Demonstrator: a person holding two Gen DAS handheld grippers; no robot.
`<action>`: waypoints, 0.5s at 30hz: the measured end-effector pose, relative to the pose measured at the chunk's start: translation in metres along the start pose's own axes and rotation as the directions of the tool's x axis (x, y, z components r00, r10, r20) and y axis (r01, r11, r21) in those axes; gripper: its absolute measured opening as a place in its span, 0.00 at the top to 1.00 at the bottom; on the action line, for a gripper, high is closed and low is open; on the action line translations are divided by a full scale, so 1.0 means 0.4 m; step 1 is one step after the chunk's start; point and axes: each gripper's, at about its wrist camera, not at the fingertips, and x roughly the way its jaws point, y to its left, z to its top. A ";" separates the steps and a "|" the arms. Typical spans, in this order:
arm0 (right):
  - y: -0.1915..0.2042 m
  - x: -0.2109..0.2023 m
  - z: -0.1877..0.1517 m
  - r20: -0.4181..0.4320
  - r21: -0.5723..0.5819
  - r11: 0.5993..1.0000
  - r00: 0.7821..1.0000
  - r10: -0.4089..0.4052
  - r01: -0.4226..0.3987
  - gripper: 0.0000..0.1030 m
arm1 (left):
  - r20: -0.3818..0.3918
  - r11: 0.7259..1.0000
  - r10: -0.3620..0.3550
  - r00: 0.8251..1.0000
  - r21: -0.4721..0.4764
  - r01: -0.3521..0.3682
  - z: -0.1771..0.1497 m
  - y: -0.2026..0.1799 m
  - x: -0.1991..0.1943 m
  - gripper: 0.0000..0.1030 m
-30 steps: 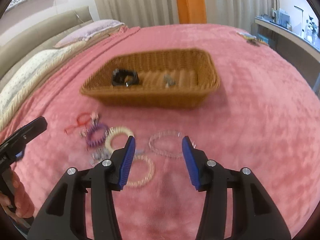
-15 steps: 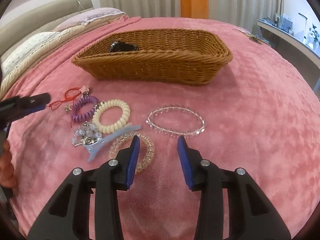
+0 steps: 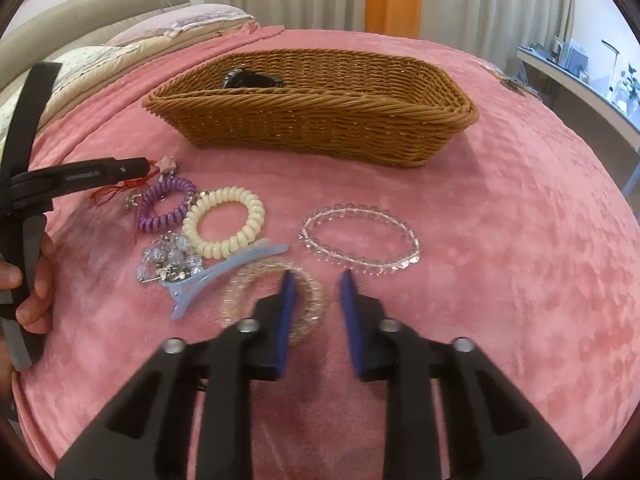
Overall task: Organize jewelry
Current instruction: 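Grasp the red cord with the left tool while the right tool grasps the clear bead bracelet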
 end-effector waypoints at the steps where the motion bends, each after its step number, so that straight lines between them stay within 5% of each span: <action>1: 0.001 0.000 0.000 0.001 -0.002 1.000 1.000 -0.001 0.001 0.87 | 0.001 1.000 0.003 1.000 0.010 -0.003 -0.002 -0.004 0.000 0.76; 2: 0.001 -0.001 -0.001 0.002 -0.002 1.000 1.000 -0.002 0.003 0.87 | 0.001 1.000 0.012 1.000 0.015 -0.012 -0.003 -0.006 0.001 0.88; 4: -0.001 -0.002 -0.001 0.003 0.003 1.000 1.000 0.004 -0.004 0.88 | 0.005 1.000 0.023 1.000 0.016 -0.023 -0.004 -0.009 0.001 0.94; 15: -0.012 -0.043 -0.003 0.062 0.025 1.000 0.998 0.009 -0.010 0.92 | 0.110 0.996 -0.023 0.994 0.088 0.013 -0.033 -0.050 -0.062 0.98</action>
